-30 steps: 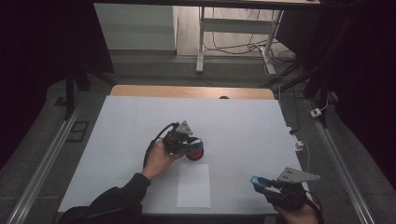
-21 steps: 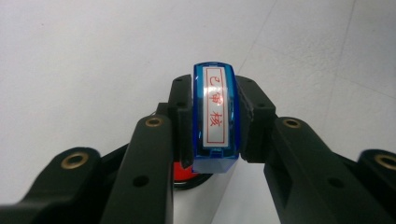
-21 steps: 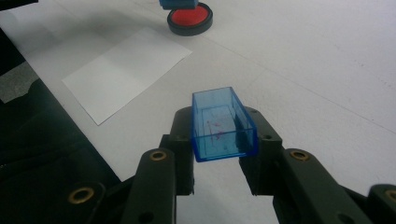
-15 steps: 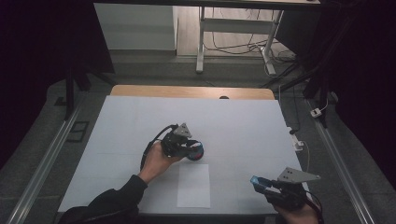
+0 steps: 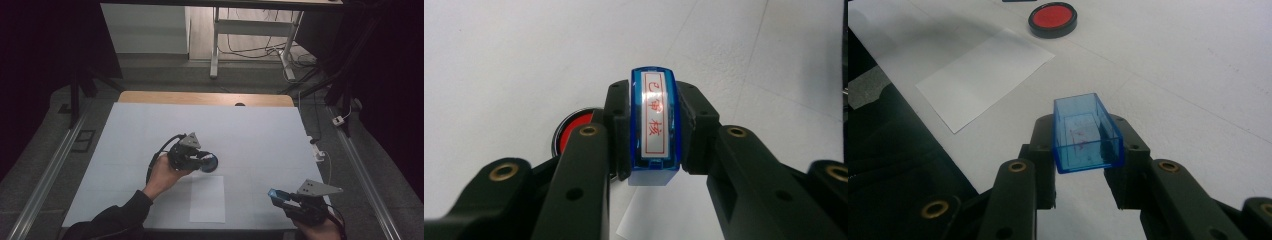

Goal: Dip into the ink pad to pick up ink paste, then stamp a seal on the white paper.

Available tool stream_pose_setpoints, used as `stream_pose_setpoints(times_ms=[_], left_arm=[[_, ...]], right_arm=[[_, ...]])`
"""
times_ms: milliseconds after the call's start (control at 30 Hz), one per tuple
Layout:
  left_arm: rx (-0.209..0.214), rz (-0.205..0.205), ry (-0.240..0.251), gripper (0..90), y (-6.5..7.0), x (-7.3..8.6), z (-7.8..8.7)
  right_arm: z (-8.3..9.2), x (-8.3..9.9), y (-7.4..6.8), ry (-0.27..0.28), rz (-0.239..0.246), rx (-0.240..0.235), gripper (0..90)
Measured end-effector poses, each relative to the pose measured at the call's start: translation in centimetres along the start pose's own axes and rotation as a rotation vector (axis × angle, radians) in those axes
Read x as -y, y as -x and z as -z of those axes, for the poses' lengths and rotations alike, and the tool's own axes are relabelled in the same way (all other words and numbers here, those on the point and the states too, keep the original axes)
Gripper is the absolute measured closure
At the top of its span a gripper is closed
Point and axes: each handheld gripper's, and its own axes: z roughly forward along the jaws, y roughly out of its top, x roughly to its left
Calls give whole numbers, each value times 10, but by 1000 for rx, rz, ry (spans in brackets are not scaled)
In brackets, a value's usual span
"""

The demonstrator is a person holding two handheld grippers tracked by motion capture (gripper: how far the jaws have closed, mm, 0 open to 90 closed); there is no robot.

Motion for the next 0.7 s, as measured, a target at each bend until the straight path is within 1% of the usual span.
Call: stream_pose_setpoints(times_ms=[433,700], left_arm=[[25,-21,10,703,13,0,12],[38,-24,17,703,21,2,16]], right_arm=[[0,0,0,0,0,0,679],[0,0,0,1,0,0,678]])
